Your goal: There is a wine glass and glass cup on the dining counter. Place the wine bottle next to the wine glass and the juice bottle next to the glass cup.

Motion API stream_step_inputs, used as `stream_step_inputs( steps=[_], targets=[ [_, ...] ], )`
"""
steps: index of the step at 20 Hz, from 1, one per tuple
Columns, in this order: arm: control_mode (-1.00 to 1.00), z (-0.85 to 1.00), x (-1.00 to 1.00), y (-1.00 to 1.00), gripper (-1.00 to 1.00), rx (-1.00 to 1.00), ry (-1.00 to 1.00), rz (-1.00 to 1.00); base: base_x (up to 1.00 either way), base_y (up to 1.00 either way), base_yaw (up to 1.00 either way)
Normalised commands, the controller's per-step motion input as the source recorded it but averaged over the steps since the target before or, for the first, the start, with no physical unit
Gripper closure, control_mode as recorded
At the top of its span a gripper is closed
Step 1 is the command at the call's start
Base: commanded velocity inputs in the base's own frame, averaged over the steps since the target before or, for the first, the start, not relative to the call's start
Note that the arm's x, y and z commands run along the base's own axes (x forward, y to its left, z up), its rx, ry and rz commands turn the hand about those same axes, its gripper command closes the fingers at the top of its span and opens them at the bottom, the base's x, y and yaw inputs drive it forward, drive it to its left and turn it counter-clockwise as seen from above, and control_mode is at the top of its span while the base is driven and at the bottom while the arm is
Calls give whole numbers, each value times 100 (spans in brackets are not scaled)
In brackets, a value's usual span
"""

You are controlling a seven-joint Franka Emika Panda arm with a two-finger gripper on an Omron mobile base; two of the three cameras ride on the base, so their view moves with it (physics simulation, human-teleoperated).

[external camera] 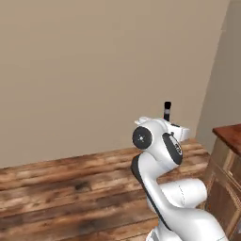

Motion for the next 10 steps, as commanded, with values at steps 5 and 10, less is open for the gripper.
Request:
stream_step_inputs(
  steps=[5, 10],
  targets=[
    [100, 0, 0, 0, 100, 0, 0, 0, 0, 0, 100],
    [100, 0, 0, 0, 100, 0, 0, 0, 15, 0, 95]
  ],
)
